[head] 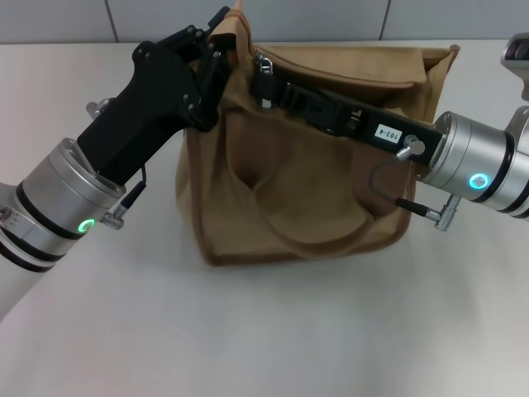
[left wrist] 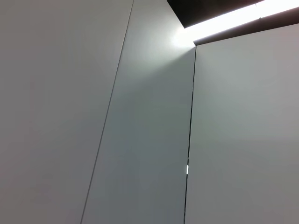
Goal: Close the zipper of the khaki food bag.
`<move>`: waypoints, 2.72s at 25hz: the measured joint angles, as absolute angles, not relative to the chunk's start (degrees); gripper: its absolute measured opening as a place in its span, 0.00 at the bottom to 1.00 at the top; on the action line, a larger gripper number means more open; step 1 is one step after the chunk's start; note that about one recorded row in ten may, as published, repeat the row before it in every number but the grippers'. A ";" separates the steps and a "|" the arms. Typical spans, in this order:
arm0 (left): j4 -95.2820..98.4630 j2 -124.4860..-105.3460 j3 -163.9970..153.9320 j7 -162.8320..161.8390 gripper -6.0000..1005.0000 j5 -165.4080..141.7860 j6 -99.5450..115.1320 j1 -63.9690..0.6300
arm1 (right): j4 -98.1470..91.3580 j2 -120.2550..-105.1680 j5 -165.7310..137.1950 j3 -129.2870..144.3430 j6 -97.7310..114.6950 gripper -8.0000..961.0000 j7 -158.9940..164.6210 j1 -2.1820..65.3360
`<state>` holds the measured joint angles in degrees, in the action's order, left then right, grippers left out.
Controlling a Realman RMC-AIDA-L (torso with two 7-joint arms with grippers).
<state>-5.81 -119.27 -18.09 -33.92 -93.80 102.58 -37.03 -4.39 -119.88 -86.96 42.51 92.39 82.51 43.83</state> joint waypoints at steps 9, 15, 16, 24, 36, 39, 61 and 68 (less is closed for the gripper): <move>-5.63 -119.27 -17.69 -33.92 0.07 -93.78 102.62 -36.99 | -4.85 -119.76 -86.93 42.35 92.66 0.01 82.53 43.26; -5.23 -119.26 -16.50 -33.92 0.07 -93.46 102.63 -36.10 | -6.30 -119.55 -86.70 41.83 92.73 0.01 83.90 40.52; -5.13 -119.25 -16.08 -33.92 0.07 -93.45 102.63 -35.84 | -8.02 -119.49 -86.65 41.85 93.01 0.01 85.34 38.91; -4.39 -119.11 -14.72 -33.93 0.08 -93.26 102.60 -34.72 | -13.71 -119.28 -86.41 41.68 95.14 0.01 89.18 32.66; -3.83 -119.09 -14.66 -33.92 0.08 -93.23 101.92 -34.30 | -19.29 -119.09 -85.95 37.29 97.35 0.02 89.85 24.71; -3.83 -119.10 -14.34 -33.92 0.09 -93.22 100.91 -34.04 | -19.60 -119.09 -85.96 36.64 97.55 0.02 89.52 24.28; 9.12 -118.38 -13.51 -37.53 0.54 -93.12 99.88 -17.00 | -17.96 -119.29 -86.20 30.37 105.80 0.63 71.60 21.89; 20.41 -116.41 -21.65 -43.62 0.75 -97.93 111.22 -10.36 | -18.07 -119.26 -89.31 35.63 112.84 0.71 60.13 22.46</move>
